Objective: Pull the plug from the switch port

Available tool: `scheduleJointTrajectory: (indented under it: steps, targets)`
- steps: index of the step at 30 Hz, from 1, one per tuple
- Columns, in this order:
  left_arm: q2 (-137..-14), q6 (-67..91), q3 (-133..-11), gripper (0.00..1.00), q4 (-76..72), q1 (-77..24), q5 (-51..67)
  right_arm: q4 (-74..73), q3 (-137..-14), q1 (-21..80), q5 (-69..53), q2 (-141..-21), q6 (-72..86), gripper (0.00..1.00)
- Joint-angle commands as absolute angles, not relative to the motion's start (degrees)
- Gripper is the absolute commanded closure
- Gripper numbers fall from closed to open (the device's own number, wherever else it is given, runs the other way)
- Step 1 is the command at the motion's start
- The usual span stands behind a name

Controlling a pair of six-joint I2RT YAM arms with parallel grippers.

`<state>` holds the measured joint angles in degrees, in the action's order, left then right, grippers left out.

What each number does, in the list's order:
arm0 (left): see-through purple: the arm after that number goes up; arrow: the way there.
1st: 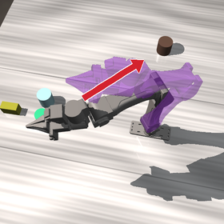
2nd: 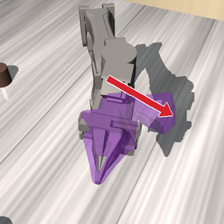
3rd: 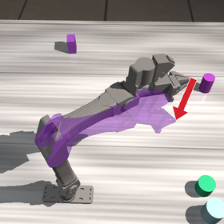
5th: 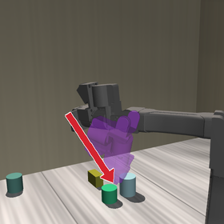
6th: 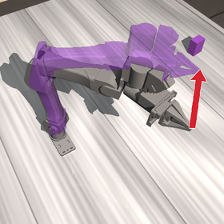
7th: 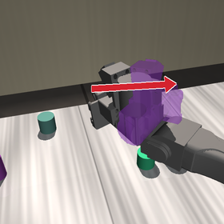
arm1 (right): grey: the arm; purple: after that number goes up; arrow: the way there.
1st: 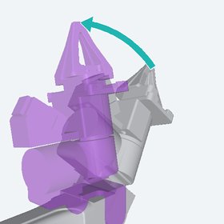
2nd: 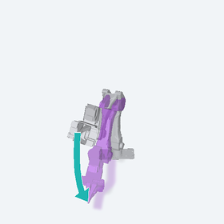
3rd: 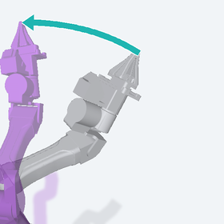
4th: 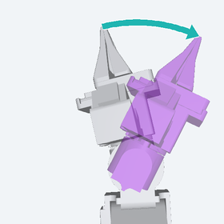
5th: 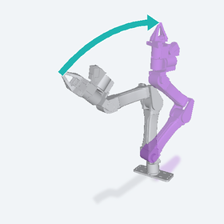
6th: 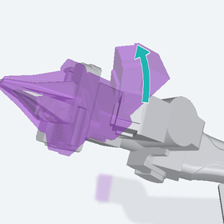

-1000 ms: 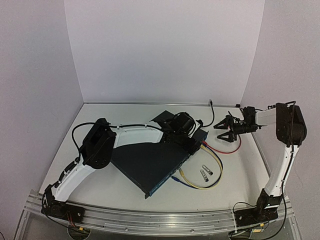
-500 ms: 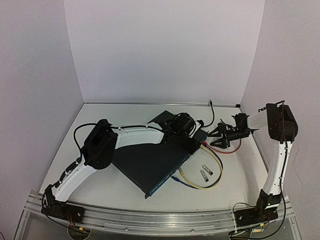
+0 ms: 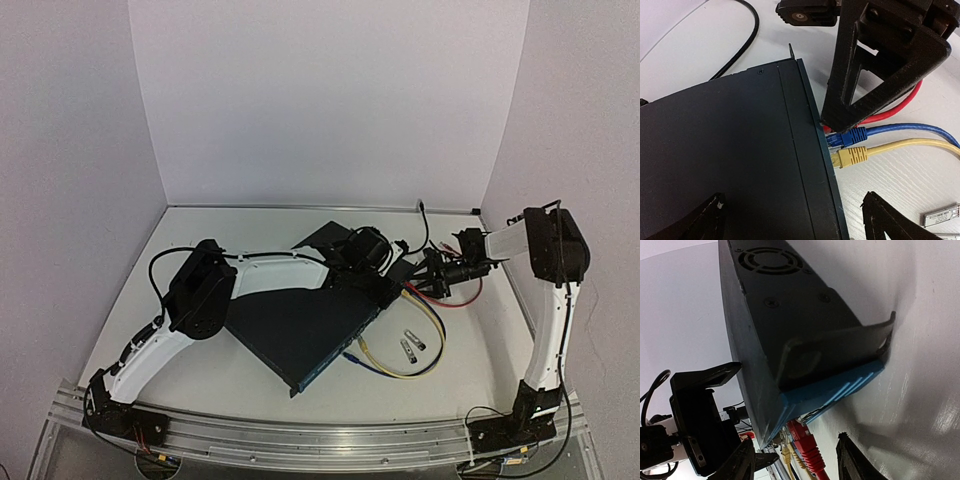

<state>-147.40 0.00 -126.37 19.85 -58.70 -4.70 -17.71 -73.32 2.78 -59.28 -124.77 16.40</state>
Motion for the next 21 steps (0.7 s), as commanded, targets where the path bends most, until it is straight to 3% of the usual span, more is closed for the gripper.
scheduleJointTrajectory:
  steps: [1,14,21]
  targets:
    - [-149.4,0.3,-125.4,0.06,20.8,-58.5,-4.4,-18.0,-72.1,2.7,-60.8,-125.6,15.0,0.49]
    - [-149.2,0.5,-124.5,0.06,20.6,-58.5,-4.3,-17.8,-72.4,2.7,-59.1,-126.1,16.1,0.63]
    - [-149.4,0.4,-124.5,0.06,20.4,-58.5,-4.2,-17.8,-73.4,3.8,-58.9,-127.1,16.4,0.63]
